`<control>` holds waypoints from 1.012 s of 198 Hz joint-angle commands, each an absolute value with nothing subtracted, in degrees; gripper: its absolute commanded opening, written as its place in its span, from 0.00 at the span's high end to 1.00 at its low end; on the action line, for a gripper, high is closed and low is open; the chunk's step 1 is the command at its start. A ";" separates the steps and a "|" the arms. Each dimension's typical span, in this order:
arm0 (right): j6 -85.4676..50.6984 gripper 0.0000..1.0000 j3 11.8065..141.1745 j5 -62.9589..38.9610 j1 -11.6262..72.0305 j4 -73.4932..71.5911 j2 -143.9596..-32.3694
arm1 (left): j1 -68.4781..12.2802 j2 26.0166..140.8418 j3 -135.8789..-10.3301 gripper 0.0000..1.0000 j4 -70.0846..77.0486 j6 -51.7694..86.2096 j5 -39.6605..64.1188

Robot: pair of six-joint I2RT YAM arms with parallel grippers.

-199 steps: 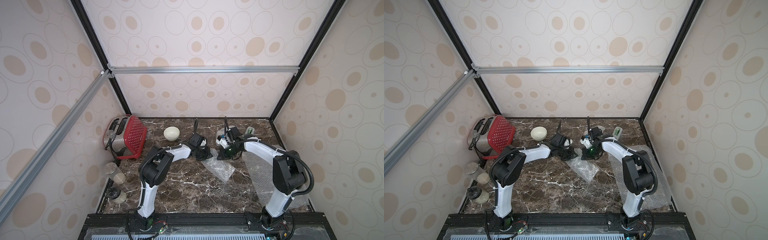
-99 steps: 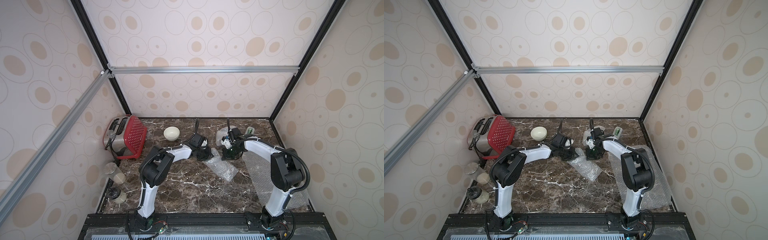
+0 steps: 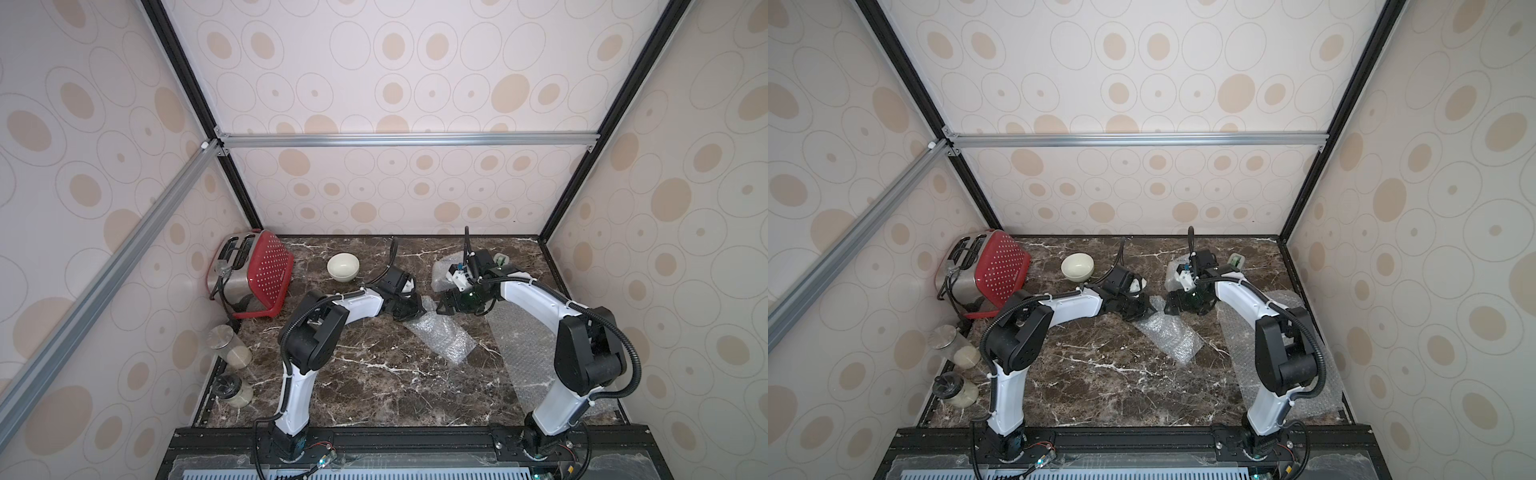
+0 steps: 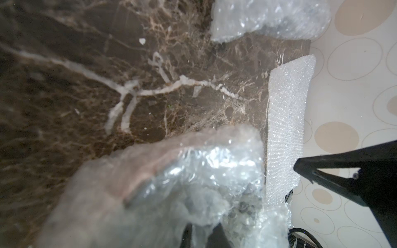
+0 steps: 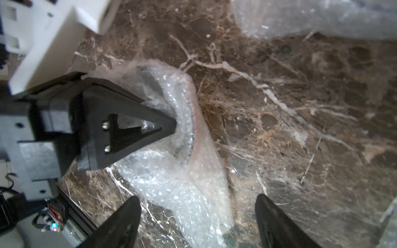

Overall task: Wrap bowls in bubble wrap
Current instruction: Wrap the bowl in bubble wrap.

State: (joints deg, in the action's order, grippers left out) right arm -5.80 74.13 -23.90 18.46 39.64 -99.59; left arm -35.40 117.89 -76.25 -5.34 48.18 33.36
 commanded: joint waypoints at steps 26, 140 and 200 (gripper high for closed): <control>-2.21 0.12 75.70 -27.35 20.53 40.37 -105.17 | -35.68 120.15 -76.68 0.89 -8.96 46.94 32.26; -3.62 0.56 80.36 -19.41 21.71 40.17 -114.29 | -35.27 119.05 -78.16 0.88 -11.83 45.75 31.94; -4.04 0.79 80.55 -19.10 21.69 40.59 -113.83 | -33.45 114.70 -79.85 0.66 -14.82 44.70 31.99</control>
State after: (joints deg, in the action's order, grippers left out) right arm -5.19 80.68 -23.09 22.06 39.16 -112.62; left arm -35.05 117.45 -78.43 -9.47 46.37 33.15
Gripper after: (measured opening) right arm 0.241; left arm 0.247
